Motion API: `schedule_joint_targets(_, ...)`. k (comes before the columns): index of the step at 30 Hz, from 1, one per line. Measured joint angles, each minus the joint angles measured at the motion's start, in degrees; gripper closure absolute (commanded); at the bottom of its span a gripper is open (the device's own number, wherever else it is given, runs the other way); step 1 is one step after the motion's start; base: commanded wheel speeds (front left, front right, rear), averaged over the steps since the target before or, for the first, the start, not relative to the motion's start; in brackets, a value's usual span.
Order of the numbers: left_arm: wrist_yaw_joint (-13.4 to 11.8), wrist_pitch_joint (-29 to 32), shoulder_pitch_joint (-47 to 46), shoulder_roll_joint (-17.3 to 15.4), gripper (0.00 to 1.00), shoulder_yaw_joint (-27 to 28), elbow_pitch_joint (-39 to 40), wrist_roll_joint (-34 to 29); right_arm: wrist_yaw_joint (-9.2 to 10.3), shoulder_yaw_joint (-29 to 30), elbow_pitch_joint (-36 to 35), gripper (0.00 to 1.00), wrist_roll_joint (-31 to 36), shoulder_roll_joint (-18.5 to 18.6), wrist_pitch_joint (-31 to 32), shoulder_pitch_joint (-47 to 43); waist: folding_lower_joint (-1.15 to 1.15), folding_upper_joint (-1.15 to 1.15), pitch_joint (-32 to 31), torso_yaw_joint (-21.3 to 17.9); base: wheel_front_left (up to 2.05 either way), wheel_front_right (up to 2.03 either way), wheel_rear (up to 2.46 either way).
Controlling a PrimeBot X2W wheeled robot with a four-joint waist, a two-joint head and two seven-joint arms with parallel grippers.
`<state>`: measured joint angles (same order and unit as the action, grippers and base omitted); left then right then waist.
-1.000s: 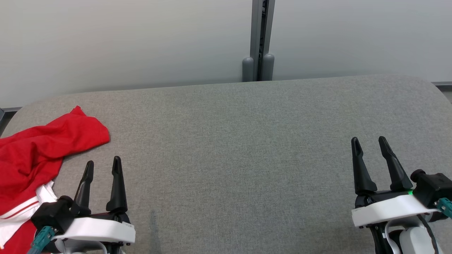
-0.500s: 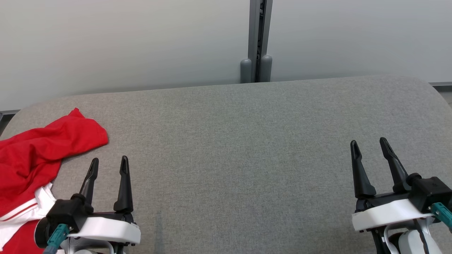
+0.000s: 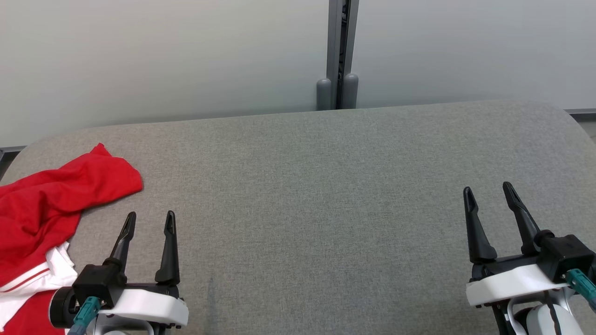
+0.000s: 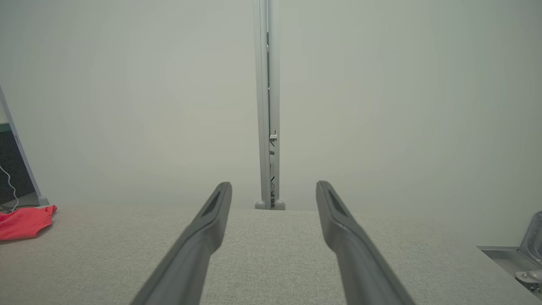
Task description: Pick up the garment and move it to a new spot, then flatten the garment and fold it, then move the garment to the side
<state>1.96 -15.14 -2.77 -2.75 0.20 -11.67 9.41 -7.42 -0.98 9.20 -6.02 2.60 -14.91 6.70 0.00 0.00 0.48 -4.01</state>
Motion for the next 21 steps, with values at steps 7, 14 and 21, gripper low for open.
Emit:
schedule_joint_targets(7, -0.1, 0.0, 0.0, 0.0, 0.00, 0.0, -0.1, 0.3, 0.00, 0.1, 0.3, 0.00, -0.1, 0.0, 0.0, 0.0, 0.00, 0.00, -0.3, 0.2, 0.00, 0.00, 0.00)
schedule_joint_targets(14, -0.5, 0.0, 0.0, 0.0, 0.00, -0.5, -0.2, 0.5, 0.00, 0.0, 0.4, 0.00, 0.0, 0.0, 0.0, 0.0, 0.00, 0.00, -0.4, 0.5, 0.00, 0.00, 0.00)
schedule_joint_targets(21, -0.9, 0.0, 0.0, 0.0, 0.00, -0.8, -0.4, 0.7, 0.00, 0.0, 0.6, 0.00, 0.0, 0.0, 0.0, 0.0, 0.00, 0.00, -0.5, 0.8, 0.00, 0.00, 0.00)
